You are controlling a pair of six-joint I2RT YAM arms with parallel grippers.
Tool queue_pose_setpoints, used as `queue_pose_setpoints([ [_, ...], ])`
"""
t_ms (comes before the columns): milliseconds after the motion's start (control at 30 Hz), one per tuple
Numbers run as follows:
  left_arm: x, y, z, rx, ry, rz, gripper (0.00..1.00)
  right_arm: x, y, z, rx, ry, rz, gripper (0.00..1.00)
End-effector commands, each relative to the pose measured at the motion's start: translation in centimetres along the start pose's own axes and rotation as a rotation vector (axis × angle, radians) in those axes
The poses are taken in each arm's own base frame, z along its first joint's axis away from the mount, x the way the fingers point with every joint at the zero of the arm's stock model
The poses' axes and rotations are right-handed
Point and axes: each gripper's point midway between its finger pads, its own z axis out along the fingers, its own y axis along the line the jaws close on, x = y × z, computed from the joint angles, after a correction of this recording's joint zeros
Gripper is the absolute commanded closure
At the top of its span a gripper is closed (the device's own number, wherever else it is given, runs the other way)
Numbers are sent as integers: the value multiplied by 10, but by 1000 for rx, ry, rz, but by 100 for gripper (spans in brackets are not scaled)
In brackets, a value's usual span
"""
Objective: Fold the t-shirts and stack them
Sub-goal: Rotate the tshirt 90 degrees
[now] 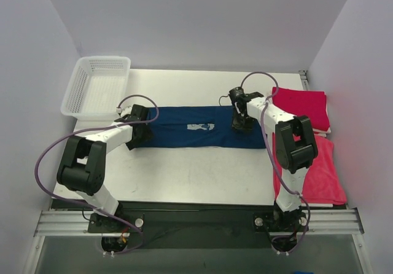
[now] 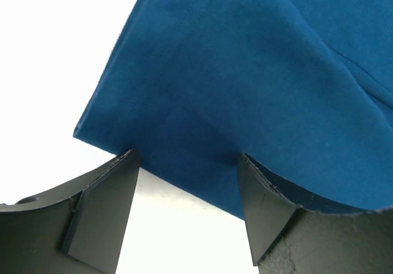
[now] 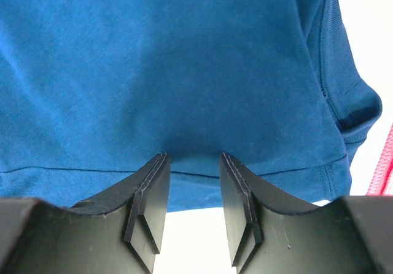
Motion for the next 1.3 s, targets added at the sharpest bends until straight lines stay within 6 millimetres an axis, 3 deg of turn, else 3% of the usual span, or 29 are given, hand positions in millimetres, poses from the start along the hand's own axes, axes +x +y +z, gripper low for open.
queue_pose_setpoints([
  [0,11,2,-2,-33,89,-15,25,2,-8,3,17,34,36,62],
  [433,47,28,-10,-85,228,-18,26,-17,-31,37,71,140,71,65],
  [733,87,38,-20,-75,322,7,26,-60,-20,50,76,118,61,64],
  [900,114,37,-27,-47,366,17,27,-89,-21,43,97,72,42,64],
  [967,121,35,-30,-37,367,37,27,-106,-20,32,86,24,48,64],
  [1100,102,25,-36,-7,282,42,27,-134,-10,-4,39,-88,9,64],
  [1233,47,8,-54,38,89,20,26,-155,8,-61,10,-271,-99,60],
  [1267,29,-1,-61,60,38,10,25,-155,25,-73,-3,-321,-158,59],
])
